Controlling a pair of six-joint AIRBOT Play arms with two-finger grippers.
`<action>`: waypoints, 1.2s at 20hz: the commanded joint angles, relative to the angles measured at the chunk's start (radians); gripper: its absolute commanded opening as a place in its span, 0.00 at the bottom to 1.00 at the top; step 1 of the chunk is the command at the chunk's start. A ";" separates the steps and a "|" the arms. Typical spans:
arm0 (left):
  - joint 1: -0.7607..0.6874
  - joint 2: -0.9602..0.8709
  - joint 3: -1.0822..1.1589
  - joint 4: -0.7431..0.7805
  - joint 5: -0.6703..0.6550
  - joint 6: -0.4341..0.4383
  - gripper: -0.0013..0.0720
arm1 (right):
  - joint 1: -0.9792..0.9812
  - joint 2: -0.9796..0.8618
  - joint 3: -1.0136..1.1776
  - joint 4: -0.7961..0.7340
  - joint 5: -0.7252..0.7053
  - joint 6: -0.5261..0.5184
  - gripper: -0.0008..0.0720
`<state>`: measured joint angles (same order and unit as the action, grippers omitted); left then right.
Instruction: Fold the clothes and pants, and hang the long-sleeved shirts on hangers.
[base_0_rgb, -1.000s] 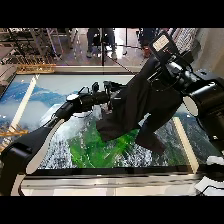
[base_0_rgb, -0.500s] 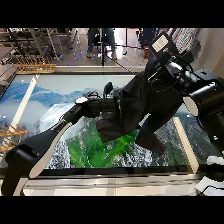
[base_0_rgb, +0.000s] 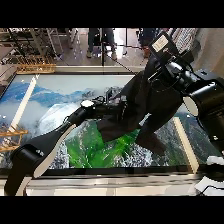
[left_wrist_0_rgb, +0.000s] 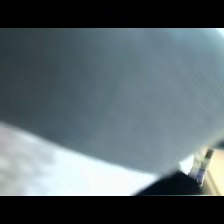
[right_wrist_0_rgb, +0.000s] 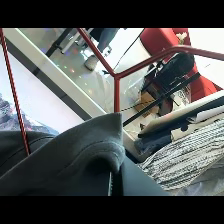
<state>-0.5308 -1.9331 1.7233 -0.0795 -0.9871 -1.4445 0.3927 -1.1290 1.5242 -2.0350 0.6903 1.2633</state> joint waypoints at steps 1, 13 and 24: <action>-0.001 -0.003 0.000 0.016 0.076 0.012 0.17 | 0.001 0.001 0.001 0.005 0.000 0.001 0.04; 0.112 -0.003 0.000 -0.116 -0.230 0.230 0.98 | 0.001 0.001 0.001 0.019 0.002 0.001 0.04; 0.098 -0.003 0.044 -0.172 -0.209 0.219 0.97 | 0.021 0.001 0.001 0.022 0.000 -0.012 0.04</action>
<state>-0.4049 -1.9362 1.7435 -0.2375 -1.2007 -1.2270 0.4000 -1.1290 1.5242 -2.0109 0.6914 1.2633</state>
